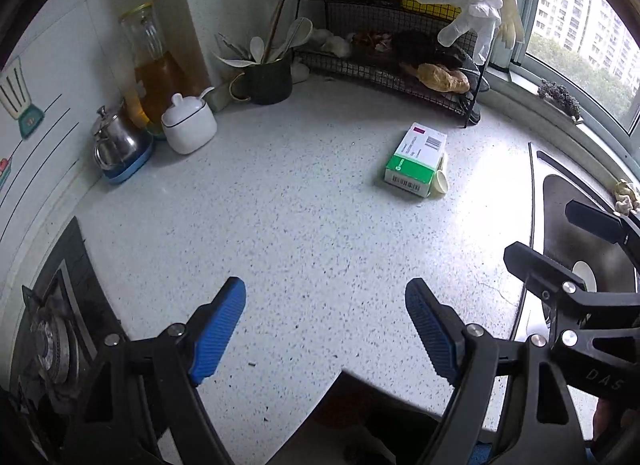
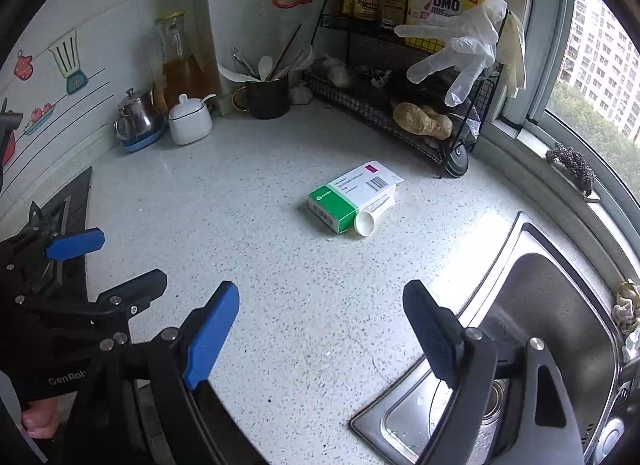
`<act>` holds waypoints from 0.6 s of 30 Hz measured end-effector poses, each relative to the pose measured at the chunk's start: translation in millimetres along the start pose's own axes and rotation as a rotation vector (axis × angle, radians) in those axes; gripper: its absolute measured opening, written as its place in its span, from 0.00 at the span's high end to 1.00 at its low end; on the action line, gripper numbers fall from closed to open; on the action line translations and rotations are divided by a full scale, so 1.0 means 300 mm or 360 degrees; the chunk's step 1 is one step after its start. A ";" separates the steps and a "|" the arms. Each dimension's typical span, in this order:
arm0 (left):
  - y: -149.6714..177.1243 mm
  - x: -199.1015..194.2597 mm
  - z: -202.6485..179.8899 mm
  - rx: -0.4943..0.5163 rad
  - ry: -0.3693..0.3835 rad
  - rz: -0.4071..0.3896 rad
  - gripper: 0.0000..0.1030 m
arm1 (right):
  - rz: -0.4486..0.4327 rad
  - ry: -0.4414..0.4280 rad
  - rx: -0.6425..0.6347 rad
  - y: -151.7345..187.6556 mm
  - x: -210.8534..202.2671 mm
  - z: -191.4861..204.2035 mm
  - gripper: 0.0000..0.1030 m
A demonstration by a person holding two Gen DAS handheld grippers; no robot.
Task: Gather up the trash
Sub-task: 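Move both tools toward the green-and-white Celebrex box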
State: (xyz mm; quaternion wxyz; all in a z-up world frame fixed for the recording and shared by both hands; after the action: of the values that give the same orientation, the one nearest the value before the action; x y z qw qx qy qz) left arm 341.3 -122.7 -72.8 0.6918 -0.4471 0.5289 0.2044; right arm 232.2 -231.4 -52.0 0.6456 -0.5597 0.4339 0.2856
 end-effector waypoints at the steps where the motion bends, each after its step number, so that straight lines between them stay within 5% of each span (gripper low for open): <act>1: -0.026 0.009 -0.018 0.0021 -0.0003 0.0005 0.22 | 0.0008 -0.0001 0.0022 -0.011 0.007 -0.023 0.20; 18: -0.383 0.204 -0.249 0.0349 0.0102 0.0085 0.22 | 0.0120 0.0079 0.0401 -0.163 0.128 -0.302 0.20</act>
State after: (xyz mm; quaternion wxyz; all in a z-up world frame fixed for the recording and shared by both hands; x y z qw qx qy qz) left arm 408.9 -256.0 -85.6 0.7136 -0.3608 0.5816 0.1492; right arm 269.9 -334.0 -62.5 0.6886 -0.4645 0.5029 0.2390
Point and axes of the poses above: each gripper's, at about its wrist camera, not at the fingertips, and x roughly the way its jaws point, z to its left, y to its underside, the point moved 4 cm from there along x, roughly the way its jaws point, and after that the axes turned 11 degrees about z, right-handed, at the moved point
